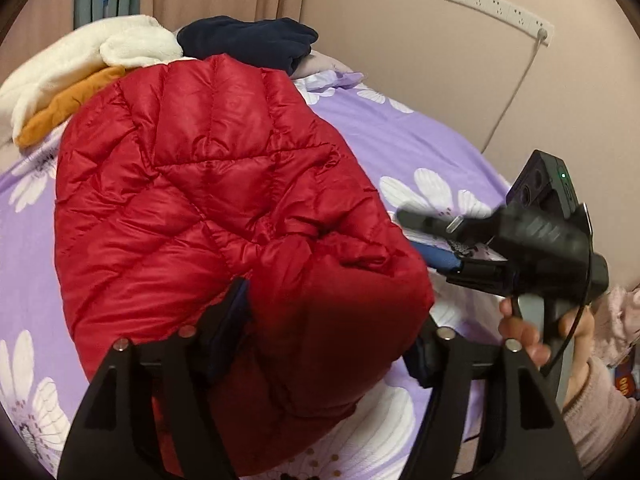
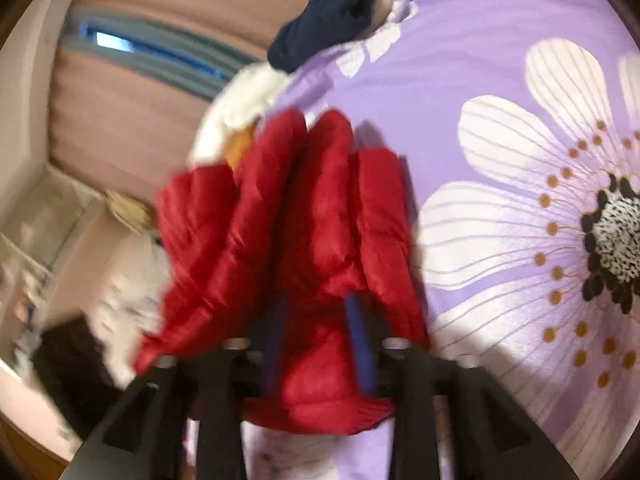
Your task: Fold large clothes
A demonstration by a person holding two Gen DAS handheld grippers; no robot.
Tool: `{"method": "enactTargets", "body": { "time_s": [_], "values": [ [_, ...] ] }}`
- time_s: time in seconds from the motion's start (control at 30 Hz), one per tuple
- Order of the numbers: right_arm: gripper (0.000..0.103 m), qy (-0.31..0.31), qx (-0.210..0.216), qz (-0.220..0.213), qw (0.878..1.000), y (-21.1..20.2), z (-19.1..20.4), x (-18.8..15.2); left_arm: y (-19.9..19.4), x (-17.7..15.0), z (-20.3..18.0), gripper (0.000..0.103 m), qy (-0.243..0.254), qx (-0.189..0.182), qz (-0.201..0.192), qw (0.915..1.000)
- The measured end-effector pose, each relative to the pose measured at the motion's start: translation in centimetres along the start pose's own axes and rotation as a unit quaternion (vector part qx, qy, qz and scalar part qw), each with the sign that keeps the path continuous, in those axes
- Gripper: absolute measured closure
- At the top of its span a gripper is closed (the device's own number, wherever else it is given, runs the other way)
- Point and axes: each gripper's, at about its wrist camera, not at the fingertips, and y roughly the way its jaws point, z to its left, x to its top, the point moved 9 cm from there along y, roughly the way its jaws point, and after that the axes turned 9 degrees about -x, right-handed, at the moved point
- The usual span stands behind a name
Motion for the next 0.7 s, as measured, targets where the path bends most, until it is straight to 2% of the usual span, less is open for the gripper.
{"method": "enactTargets", "body": {
  "time_s": [0.03, 0.13, 0.23, 0.37, 0.4, 0.43, 0.47, 0.5, 0.57, 0.7],
  "values": [
    [0.039, 0.008, 0.016, -0.002, 1.0, -0.2, 0.3, 0.7, -0.1, 0.1, 0.1, 0.034, -0.001, -0.002, 0.001, 1.0],
    [0.038, -0.003, 0.047, 0.009, 0.999, 0.7, 3.1, 1.8, -0.2, 0.1, 0.1, 0.034, 0.001, 0.002, 0.003, 1.0],
    [0.038, -0.051, 0.037, 0.037, 0.997, 2.6, 6.0, 1.6, 0.3, 0.0, -0.6, 0.034, 0.006, 0.006, 0.006, 1.0],
    [0.038, -0.111, -0.004, 0.054, 0.992, 4.9, 8.4, 1.1, 0.1, -0.3, -0.9, 0.034, 0.01, 0.007, 0.008, 0.9999],
    [0.051, -0.125, -0.011, 0.049, 0.991, 4.7, 8.8, 0.9, 0.0, -0.4, -0.9, 0.034, 0.011, 0.009, 0.008, 0.9999],
    [0.069, -0.143, -0.018, 0.045, 0.988, 4.8, 9.2, 0.7, -0.1, -0.3, -0.8, 0.034, 0.011, 0.01, 0.01, 0.9998],
    [0.072, -0.16, -0.031, 0.035, 0.986, 4.7, 9.6, 0.6, -0.2, -0.4, -0.8, 0.034, 0.009, 0.008, 0.011, 0.9999],
    [0.08, -0.169, -0.035, 0.027, 0.985, 4.4, 9.6, 0.8, -0.5, -0.4, -0.9, 0.034, 0.005, 0.001, 0.011, 0.9999],
    [0.086, -0.187, -0.035, 0.002, 0.982, 4.1, 9.8, 1.1, -1.6, -0.3, -1.3, 0.034, -0.003, -0.019, 0.006, 0.9998],
    [0.087, -0.16, -0.022, -0.031, 0.986, 3.0, 8.8, 2.2, -5.3, 1.4, -2.4, 0.034, -0.044, -0.11, -0.028, 0.9925]
  ]
}}
